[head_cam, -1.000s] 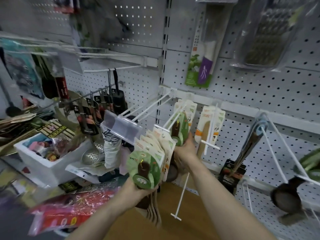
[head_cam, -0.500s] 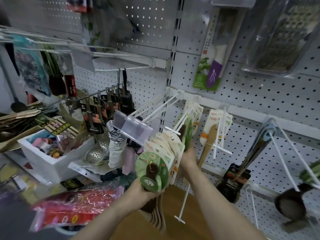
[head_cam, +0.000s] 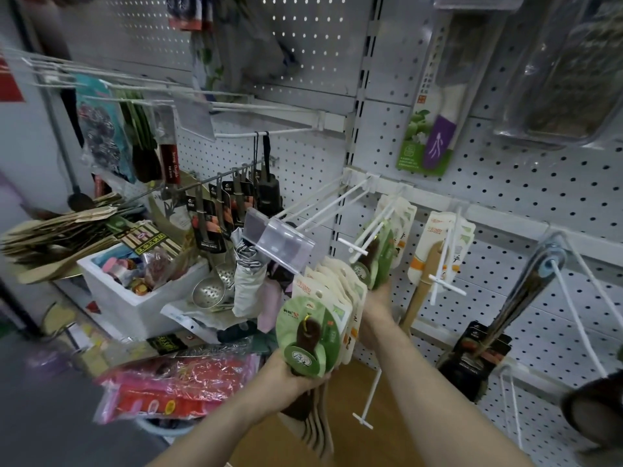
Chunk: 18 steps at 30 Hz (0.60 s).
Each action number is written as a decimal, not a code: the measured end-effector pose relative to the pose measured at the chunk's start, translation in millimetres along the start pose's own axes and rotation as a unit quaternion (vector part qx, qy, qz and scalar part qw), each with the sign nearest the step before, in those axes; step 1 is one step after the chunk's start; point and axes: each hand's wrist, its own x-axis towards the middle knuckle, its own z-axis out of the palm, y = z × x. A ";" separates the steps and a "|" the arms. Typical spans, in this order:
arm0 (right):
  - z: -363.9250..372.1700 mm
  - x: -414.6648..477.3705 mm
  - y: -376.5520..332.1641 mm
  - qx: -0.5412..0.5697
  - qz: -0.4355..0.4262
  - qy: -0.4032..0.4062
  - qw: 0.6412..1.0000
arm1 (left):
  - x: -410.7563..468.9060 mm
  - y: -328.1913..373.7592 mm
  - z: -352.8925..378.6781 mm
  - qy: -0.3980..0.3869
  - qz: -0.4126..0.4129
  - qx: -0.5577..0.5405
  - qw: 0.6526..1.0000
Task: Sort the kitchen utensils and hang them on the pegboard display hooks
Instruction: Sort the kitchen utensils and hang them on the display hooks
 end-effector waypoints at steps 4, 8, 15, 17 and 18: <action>-2.9 -5.3 -13.6 -0.015 0.027 -0.023 0.999 | -9.6 -12.5 2.0 0.024 -0.031 0.017 0.999; -4.6 -29.7 -22.4 -0.049 0.017 -0.069 0.996 | -14.4 -23.5 3.9 0.040 -0.055 -0.004 0.998; -11.2 -68.6 -18.8 -0.162 -0.081 -0.203 0.962 | -11.6 -34.9 5.1 0.075 -0.040 -0.077 0.993; -12.8 -79.3 -14.6 -0.168 -0.105 -0.225 0.954 | -11.3 -35.4 5.7 0.090 -0.036 -0.086 0.992; -15.1 -83.6 -10.6 -0.164 -0.106 -0.226 0.954 | -11.6 -35.5 7.6 0.096 -0.037 -0.095 0.990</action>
